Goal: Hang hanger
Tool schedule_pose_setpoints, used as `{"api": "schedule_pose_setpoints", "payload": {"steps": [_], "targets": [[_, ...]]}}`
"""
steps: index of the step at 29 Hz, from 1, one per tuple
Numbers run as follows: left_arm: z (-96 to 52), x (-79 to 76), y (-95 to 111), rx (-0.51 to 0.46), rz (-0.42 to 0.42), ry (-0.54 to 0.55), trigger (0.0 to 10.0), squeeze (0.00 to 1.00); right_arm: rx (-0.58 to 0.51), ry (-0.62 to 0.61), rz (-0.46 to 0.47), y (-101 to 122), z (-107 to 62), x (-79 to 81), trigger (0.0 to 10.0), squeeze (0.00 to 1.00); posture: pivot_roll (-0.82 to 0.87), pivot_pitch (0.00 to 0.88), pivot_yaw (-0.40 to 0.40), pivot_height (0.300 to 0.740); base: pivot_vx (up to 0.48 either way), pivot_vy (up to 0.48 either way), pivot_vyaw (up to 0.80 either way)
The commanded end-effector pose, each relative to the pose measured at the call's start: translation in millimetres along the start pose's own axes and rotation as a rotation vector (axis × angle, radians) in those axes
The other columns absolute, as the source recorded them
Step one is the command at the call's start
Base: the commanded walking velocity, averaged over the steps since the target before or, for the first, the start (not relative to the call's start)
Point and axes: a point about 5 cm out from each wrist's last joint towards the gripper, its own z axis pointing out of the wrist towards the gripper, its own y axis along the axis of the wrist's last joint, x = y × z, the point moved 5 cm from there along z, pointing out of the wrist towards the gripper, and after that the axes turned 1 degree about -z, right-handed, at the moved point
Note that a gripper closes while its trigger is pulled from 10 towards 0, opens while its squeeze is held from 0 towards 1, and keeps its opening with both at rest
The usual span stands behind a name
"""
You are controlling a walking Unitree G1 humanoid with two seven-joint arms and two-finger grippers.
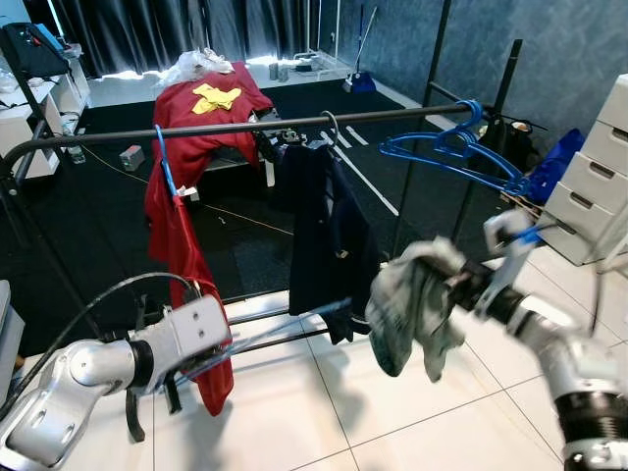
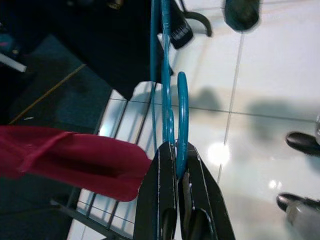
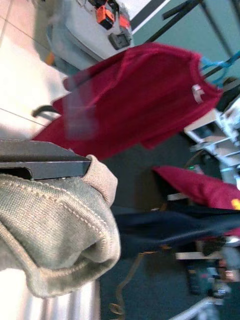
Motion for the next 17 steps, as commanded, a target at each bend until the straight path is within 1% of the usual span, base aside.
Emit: {"api": "schedule_pose_setpoints", "payload": {"steps": [1,3,4,5,6,7,8,9,10,11,12,13,14,15,16,17], "targets": [[1.6,5.6,-7.0,-0.040,-0.180,0.099,10.0,0.00,-0.033,-0.028,0.020,0.1,8.3,5.4,10.0,0.00,-0.09,0.000,0.032,0.740,0.000,0.000,0.00],[1.6,5.6,-7.0,-0.040,-0.180,0.099,10.0,0.00,-0.033,-0.028,0.020,0.1,8.3,5.4,10.0,0.00,-0.09,0.000,0.032,0.740,0.000,0.000,0.00],[4.2,2.1,-18.4,-0.092,-0.406,0.224,10.0,0.00,-0.075,-0.032,0.077,-6.9,21.1,21.5,10.0,0.00,-0.08,0.000,0.025,0.740,0.000,0.000,0.00],[4.2,2.1,-18.4,-0.092,-0.406,0.224,10.0,0.00,-0.075,-0.032,0.077,-6.9,21.1,21.5,10.0,0.00,-0.08,0.000,0.025,0.740,0.000,0.000,0.00],[4.9,-9.4,-30.8,-0.144,-0.668,0.362,10.0,0.00,-0.107,-0.008,0.141,-14.5,33.1,44.8,10.0,0.00,-0.06,0.000,0.007,0.740,0.000,0.000,0.00],[4.9,-9.4,-30.8,-0.144,-0.668,0.362,10.0,0.00,-0.107,-0.008,0.141,-14.5,33.1,44.8,10.0,0.00,-0.06,0.000,0.007,0.740,0.000,0.000,0.00],[4.5,-30.7,-40.8,-0.173,-0.904,0.485,10.0,0.00,-0.127,0.026,0.182,-21.1,42.1,69.3,10.0,0.00,-0.05,0.001,-0.005,0.740,0.000,0.000,0.00],[4.5,-30.7,-40.8,-0.173,-0.904,0.485,10.0,0.00,-0.127,0.026,0.182,-21.1,42.1,69.3,10.0,0.00,-0.05,0.001,-0.005,0.740,0.000,0.000,0.00],[2.9,-48.3,-46.8,-0.183,-1.082,0.574,10.0,0.00,-0.140,0.055,0.220,-24.6,46.4,86.1,10.0,0.00,-0.04,0.005,-0.012,0.740,0.000,0.000,0.00],[2.2,-67.3,-50.1,-0.180,-1.233,0.637,10.0,0.00,-0.139,0.073,0.234,-29.6,48.7,98.4,10.0,0.00,-0.04,0.007,-0.014,0.740,0.000,0.000,0.70],[0.3,-77.6,-51.0,-0.180,-1.308,0.677,10.0,0.00,-0.133,0.093,0.234,-33.8,49.3,107.0,10.0,0.00,-0.03,0.010,-0.017,0.740,0.000,0.000,0.79],[0.3,-77.6,-51.0,-0.180,-1.308,0.677,10.0,0.00,-0.133,0.093,0.234,-33.8,49.3,107.0,10.0,0.00,-0.03,0.010,-0.017,0.740,0.000,0.000,0.79],[-4.5,-77.6,-53.7,-0.189,-1.348,0.725,10.0,0.00,-0.121,0.107,0.225,-40.2,49.6,115.1,10.0,0.00,-0.02,0.013,-0.023,0.740,0.000,0.000,0.79],[-4.5,-77.6,-53.7,-0.189,-1.348,0.725,10.0,0.00,-0.121,0.107,0.225,-40.2,49.6,115.1,10.0,0.00,-0.02,0.013,-0.023,0.740,0.000,0.000,0.79],[-8.7,-76.3,-59.1,-0.189,-1.387,0.769,10.0,0.00,-0.105,0.120,0.213,-47.3,50.0,123.0,10.0,0.00,-0.01,0.014,-0.024,0.740,0.000,0.000,0.79],[-8.7,-76.3,-59.1,-0.189,-1.387,0.769,10.0,0.00,-0.105,0.120,0.213,-47.3,50.0,123.0,10.0,0.00,-0.01,0.014,-0.024,0.740,0.000,0.000,0.79]]}}
